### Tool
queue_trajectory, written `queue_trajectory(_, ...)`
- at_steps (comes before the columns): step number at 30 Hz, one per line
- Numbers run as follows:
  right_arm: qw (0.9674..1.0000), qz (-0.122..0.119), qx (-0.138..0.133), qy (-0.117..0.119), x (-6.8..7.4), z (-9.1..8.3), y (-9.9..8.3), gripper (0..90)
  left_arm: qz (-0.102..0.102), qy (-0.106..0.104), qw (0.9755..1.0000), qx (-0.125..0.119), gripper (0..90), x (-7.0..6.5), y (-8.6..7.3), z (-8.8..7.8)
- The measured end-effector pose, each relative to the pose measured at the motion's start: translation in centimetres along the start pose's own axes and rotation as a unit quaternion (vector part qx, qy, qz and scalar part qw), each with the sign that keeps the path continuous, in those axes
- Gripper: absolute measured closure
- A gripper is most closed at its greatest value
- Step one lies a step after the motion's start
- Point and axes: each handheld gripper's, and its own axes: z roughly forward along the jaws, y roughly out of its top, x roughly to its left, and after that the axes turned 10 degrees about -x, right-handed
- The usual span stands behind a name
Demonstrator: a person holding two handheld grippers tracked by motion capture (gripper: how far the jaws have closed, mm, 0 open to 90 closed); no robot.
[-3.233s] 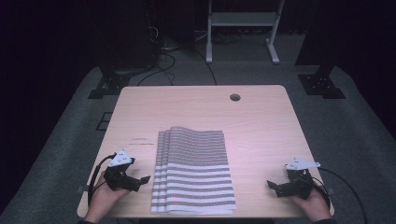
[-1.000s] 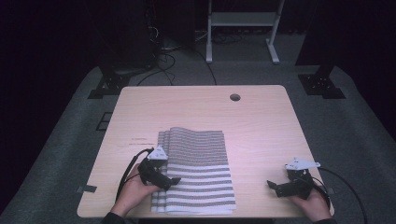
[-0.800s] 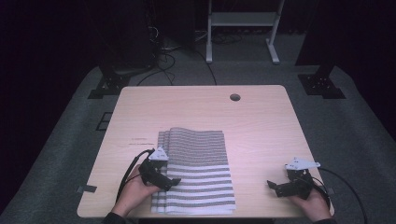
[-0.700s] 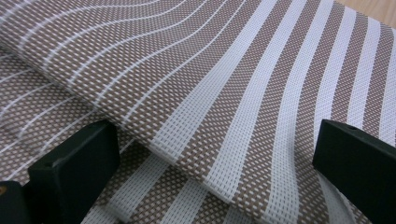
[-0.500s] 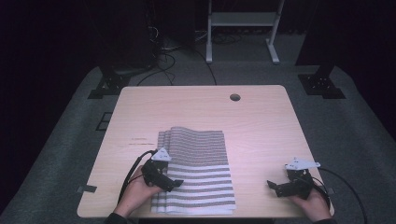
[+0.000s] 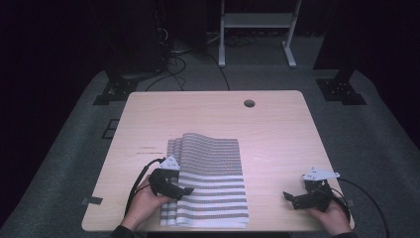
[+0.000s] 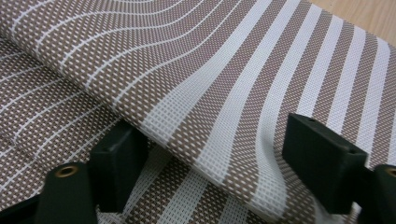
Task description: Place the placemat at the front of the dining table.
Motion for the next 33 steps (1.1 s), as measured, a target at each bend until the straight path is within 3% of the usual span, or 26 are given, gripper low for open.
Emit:
queue_trajectory(9, 1.0, 0.0, 0.0, 0.0, 0.0, 0.0, 0.0, 0.0, -0.006, -0.002, 1.0, -0.002, 43.3, -0.1, 0.4, -0.4)
queue_trajectory(13, 1.0, 0.0, 0.0, 0.0, 0.0, 0.0, 0.0, 0.0, -0.009, -0.004, 1.0, -0.001, 46.6, -0.2, 0.5, -0.5)
queue_trajectory(18, 1.0, 0.0, 0.0, 0.0, 0.0, 0.0, 0.0, 0.0, -0.005, -0.002, 1.0, -0.004, 57.2, -0.3, 0.9, -0.8)
queue_trajectory(33, 1.0, -0.001, 0.0, 0.0, 0.0, 0.0, 0.0, 0.0, 0.005, -0.001, 1.0, -0.004, 61.4, -0.5, 1.7, -0.7)
